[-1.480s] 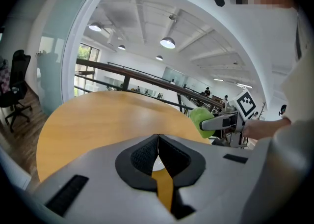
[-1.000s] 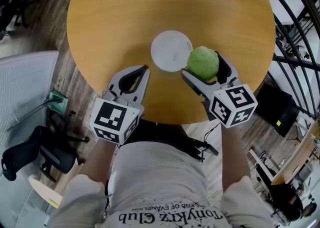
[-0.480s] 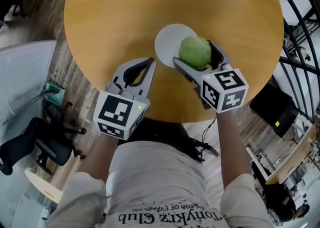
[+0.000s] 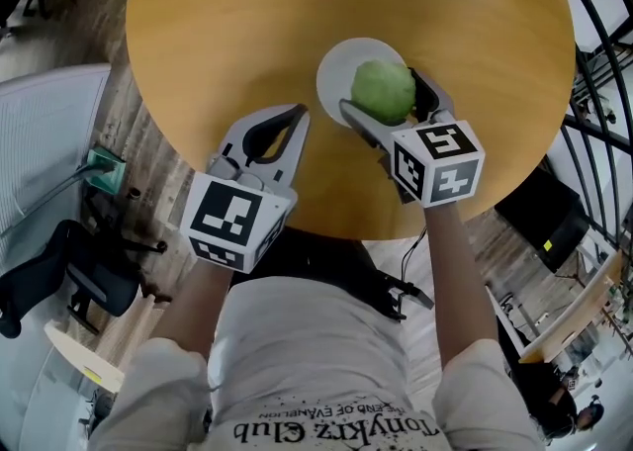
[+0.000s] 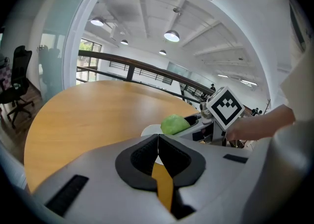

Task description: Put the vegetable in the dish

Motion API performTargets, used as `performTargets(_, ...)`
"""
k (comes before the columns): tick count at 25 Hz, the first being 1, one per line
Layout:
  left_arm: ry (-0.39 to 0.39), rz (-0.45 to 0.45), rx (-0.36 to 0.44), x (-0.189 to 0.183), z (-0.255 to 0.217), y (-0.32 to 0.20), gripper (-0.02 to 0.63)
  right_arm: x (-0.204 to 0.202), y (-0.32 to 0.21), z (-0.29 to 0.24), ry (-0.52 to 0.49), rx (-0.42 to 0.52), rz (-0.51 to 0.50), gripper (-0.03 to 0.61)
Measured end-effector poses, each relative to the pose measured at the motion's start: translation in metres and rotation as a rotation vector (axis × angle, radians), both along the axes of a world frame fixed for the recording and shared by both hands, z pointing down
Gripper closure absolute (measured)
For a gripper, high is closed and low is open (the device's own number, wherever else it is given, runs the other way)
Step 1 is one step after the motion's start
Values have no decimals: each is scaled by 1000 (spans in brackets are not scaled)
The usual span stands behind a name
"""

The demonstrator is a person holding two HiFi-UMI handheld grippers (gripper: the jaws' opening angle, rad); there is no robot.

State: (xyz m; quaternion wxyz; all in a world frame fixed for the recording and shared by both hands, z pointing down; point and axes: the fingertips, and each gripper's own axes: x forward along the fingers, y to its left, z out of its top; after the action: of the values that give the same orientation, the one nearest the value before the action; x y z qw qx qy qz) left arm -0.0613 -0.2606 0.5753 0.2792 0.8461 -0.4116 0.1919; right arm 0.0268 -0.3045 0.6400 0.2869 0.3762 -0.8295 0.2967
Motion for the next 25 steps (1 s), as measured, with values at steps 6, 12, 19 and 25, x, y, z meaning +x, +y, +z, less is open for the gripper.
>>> performTargets(6, 12, -12, -16, -4, 7, -1, 591, -6, -1, 16, 32, -13, -23, 87)
performTargets(12, 14, -17, -30, 2, 14, 5, 591, -1, 0, 26, 51, -10, -37, 87)
performTargets(19, 22, -26, -51, -6, 22, 6, 591, -13, -5, 35, 87, -2, -70, 87)
performTargets(25, 29, -31, -62, -15, 26, 6, 591, -22, -8, 41, 129, 3, -93, 87)
